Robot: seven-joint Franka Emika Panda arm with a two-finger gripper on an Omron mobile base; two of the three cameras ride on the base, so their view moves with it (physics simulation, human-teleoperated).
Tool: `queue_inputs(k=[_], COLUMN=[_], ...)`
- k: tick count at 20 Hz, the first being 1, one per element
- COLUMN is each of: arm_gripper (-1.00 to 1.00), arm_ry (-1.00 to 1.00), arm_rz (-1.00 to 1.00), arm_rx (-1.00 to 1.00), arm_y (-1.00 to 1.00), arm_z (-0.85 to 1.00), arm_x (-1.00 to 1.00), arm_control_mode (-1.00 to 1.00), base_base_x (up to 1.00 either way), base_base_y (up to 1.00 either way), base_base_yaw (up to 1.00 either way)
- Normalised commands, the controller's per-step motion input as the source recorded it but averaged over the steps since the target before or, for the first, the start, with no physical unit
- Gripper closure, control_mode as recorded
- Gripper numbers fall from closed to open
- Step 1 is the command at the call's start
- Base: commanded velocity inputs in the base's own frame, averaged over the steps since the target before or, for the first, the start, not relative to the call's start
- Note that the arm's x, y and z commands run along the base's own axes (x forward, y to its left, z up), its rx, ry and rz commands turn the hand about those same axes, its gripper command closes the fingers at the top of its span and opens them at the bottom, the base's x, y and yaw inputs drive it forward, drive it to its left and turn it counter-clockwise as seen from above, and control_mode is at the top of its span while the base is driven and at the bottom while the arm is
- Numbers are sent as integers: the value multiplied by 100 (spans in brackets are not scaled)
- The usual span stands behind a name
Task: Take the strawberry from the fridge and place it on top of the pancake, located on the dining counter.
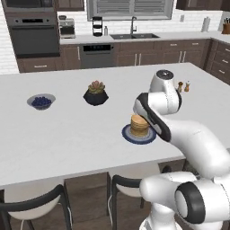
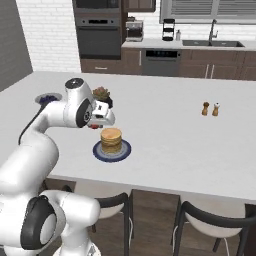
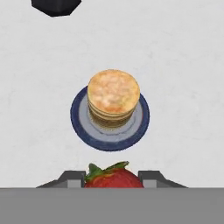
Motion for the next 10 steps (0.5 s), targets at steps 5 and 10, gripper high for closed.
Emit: queue_inputs(k=[5, 10], arm_gripper=[100, 100], arm_ry=[-1, 5], arm_rz=[0, 12], arm_rx=[1, 0], arm_y=[-1, -20], arm_z=[-28, -34], arm_x=[92, 51], arm_control_mode=[-100, -100], base_base_x=[0, 0], base_base_y=[0, 0], base_base_yaw=[0, 0])
